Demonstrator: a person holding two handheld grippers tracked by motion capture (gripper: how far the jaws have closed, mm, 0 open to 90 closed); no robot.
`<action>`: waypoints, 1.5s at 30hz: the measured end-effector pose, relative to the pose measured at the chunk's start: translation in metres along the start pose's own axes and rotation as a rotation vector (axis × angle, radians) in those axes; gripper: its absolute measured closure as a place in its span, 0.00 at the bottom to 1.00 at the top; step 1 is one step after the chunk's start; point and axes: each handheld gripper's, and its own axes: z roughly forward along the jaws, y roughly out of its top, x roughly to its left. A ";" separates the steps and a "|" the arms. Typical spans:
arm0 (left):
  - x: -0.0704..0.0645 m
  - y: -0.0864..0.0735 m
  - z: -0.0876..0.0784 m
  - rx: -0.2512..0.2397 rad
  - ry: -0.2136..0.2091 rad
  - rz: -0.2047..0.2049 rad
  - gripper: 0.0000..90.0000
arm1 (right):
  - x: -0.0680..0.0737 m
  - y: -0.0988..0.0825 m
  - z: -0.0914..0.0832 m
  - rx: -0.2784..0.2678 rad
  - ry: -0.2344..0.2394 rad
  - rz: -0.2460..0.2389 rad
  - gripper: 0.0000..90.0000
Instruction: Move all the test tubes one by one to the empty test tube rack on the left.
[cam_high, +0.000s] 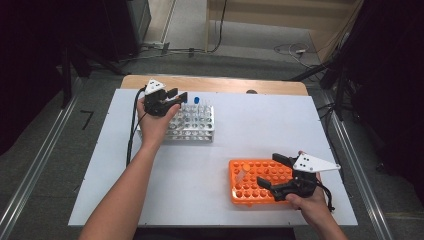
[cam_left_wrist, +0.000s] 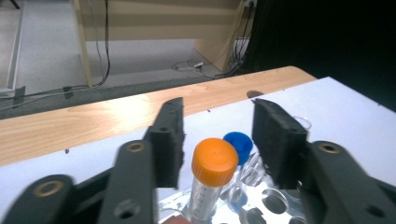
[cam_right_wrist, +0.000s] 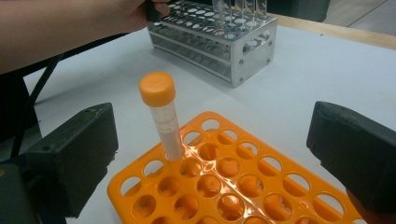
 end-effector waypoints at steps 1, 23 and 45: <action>-0.001 0.001 -0.001 0.004 0.008 -0.002 0.50 | 0.000 0.000 0.000 0.002 0.003 -0.001 0.01; -0.057 -0.014 -0.065 0.027 -0.199 0.043 0.00 | 0.019 -0.007 0.025 0.023 0.038 0.021 0.24; -0.115 -0.027 -0.087 0.037 -0.337 0.106 0.00 | 0.035 -0.017 0.054 0.124 -0.056 0.054 0.79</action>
